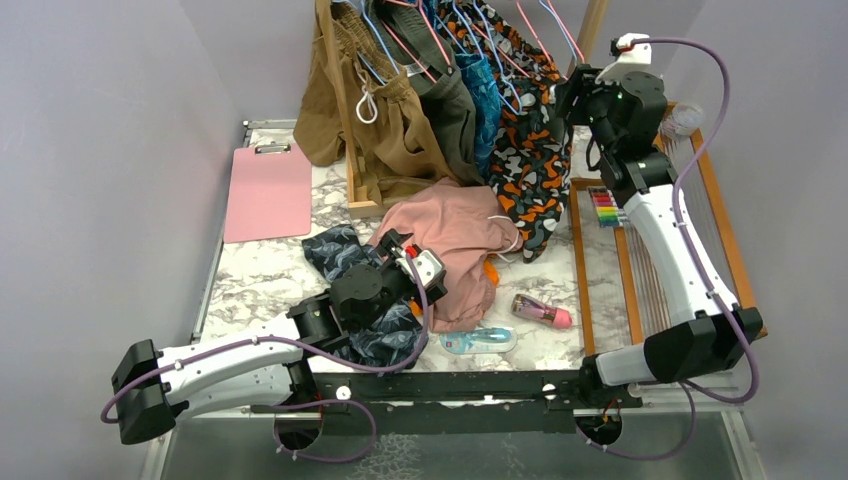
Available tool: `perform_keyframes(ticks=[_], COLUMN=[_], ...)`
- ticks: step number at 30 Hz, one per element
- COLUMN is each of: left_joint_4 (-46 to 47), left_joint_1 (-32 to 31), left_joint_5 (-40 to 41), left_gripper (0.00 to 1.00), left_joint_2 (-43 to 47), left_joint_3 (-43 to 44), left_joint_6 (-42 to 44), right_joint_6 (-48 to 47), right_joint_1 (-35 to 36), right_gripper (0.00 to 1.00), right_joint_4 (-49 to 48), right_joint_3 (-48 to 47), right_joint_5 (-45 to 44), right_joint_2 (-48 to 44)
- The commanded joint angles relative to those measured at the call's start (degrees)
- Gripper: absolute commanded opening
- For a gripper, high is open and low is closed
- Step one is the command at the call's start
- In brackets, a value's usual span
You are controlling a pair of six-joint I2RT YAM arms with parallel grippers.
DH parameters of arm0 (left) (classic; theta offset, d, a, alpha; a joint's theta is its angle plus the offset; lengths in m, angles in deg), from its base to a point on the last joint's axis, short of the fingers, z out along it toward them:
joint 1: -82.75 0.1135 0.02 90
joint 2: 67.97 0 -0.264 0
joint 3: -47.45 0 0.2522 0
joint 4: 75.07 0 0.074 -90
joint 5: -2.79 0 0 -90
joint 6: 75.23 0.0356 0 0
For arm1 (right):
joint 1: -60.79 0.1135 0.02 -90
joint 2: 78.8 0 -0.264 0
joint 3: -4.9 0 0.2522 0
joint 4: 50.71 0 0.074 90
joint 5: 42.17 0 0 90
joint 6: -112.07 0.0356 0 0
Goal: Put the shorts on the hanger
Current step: Place the hanger at the clothesline.
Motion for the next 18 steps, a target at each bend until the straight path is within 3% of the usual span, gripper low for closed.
perform_keyframes(ticks=[1, 7, 12, 14, 18], left_joint_4=[0.67, 0.65, 0.64, 0.69, 0.69], left_joint_1=[-0.37, -0.35, -0.36, -0.35, -0.37], left_joint_5=[-0.94, -1.01, -0.94, -0.94, -1.24], left_gripper=[0.99, 0.99, 0.99, 0.99, 0.99], left_joint_2=[-0.24, -0.52, -0.50, -0.47, -0.93], left_joint_3=[0.84, 0.97, 0.89, 0.89, 0.95], left_joint_6=[-0.12, 0.15, 0.36, 0.40, 0.26], right_joint_6=[1.20, 0.82, 1.95, 2.62, 4.30], right_joint_1=[-1.02, -1.44, -1.45, -1.45, -1.45], right_gripper=[0.59, 0.59, 0.57, 0.51, 0.28], right_joint_4=[-1.33, -1.08, -0.77, -0.61, -0.35], right_joint_3=[0.70, -1.24, -1.27, -0.80, 0.11], right_joint_5=[1.08, 2.23, 9.83, 12.73, 16.69], right_joint_2=[2.82, 6.23, 7.21, 7.04, 5.87])
